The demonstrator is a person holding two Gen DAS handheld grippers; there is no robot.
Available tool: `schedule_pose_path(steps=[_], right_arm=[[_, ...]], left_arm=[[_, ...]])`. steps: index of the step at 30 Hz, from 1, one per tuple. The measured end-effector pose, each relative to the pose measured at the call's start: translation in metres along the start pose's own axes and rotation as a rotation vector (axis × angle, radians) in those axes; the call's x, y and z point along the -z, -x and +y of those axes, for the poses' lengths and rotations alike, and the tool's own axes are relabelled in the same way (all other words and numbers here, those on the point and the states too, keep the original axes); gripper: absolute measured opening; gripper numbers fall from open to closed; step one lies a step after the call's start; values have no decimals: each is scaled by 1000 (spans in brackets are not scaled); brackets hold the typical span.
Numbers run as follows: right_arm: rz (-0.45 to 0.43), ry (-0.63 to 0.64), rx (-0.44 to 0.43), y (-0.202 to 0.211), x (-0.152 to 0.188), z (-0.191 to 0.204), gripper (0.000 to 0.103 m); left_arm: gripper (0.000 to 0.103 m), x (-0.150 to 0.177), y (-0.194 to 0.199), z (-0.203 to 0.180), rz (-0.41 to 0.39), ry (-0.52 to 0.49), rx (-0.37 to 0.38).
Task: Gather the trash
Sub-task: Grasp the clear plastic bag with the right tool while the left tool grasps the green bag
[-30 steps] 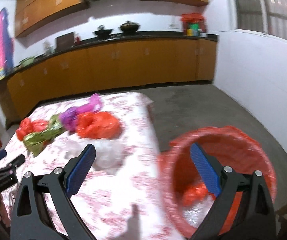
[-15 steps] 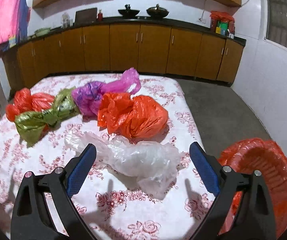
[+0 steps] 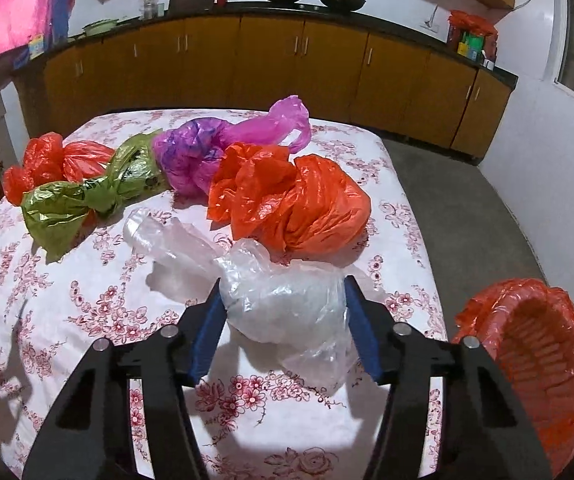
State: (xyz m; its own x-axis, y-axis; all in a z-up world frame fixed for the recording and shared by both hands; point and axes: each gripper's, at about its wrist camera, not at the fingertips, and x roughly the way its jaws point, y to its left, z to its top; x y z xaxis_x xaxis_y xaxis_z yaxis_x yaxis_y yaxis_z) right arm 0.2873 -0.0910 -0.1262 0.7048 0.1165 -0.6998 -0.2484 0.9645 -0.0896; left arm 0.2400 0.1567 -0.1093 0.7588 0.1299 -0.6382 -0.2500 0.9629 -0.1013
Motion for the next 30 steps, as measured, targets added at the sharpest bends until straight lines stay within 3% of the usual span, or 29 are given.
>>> schedule_pose_path(steps=[9,21,24,26,30], right_arm=[[-20,-31,-42,14,5,-4,49],[-40,-56,-35,29,9,-20,49],[-40,-58,-30,30,11,-22,49],[-40,-62,-28,31,11,-23,49],[-42,-68,-26,32,13,-26,49]], left_arm=[[85,-7,-13,-14,30,13,58],[51,-12,-57,-46,135,7,100],[34,-13,-62,-51,147,-4,107],[17,-13,-64,-52,153,-1,122],[6,-12,-57,-52,131,-12,138]])
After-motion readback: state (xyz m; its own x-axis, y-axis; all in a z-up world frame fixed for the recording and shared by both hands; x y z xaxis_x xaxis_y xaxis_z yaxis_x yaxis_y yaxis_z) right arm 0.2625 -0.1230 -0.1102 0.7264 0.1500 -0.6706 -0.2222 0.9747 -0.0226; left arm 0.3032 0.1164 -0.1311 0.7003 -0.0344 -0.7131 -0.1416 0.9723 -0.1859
